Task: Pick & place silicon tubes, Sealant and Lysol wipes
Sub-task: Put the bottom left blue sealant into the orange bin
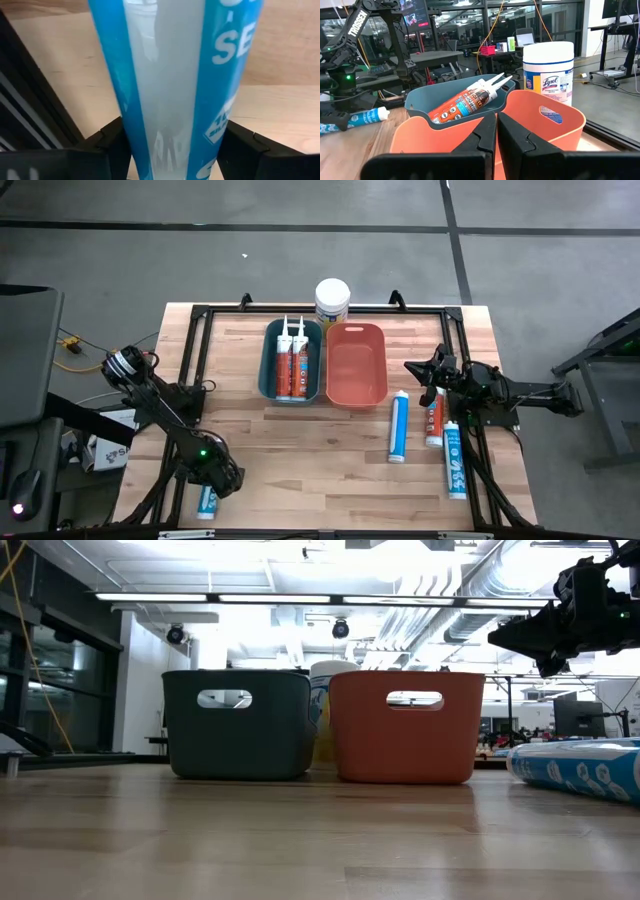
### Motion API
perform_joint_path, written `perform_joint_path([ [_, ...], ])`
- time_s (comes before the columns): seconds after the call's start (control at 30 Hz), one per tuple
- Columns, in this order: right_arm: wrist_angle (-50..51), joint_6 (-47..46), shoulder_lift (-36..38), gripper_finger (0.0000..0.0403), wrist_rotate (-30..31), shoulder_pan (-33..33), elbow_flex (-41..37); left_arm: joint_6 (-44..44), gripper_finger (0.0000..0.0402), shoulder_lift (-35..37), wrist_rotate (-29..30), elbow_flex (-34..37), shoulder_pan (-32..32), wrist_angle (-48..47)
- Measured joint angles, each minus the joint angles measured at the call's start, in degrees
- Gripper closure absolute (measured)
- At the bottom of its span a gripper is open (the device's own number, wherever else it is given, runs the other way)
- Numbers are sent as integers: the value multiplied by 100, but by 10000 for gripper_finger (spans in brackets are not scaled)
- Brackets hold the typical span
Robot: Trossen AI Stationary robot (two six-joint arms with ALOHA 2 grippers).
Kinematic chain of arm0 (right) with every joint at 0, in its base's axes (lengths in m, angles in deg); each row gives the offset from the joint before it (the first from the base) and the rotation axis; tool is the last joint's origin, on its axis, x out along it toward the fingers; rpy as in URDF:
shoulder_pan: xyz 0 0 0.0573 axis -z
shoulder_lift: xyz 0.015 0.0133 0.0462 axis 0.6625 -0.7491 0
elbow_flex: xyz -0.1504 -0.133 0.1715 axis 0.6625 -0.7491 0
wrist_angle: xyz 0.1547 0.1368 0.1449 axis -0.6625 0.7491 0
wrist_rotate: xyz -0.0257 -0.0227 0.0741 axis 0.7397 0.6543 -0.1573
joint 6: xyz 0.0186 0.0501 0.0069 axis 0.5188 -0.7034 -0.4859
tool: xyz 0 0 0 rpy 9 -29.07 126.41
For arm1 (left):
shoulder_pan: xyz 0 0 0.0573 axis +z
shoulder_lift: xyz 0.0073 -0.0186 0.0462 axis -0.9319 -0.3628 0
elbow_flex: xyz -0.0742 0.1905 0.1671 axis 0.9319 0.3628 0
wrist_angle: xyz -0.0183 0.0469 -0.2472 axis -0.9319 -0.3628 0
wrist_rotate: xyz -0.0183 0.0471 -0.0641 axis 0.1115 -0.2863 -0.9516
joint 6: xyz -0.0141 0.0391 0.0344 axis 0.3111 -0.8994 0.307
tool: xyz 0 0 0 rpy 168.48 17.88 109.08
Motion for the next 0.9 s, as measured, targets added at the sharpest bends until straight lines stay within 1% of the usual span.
perform_joint_path([
  [0.23, 0, -1, 0, 391, 0, 0, 1, -215, 185, -7, 194, 0, 161, 18],
  [0.37, 0, 0, -1, 391, 0, 0, 0, -272, 204, -7, 281, 0, 199, 32],
  [0.57, 0, 0, -1, 391, 0, 1, 0, -442, 204, -7, 390, 0, 205, 109],
  [0.73, 0, 0, 0, 391, 0, 0, 0, -614, 204, -7, 739, 0, 261, 354],
  [0.9, 0, 0, 0, 391, 0, 0, 1, -803, 205, -11, 757, 0, 342, 422],
])
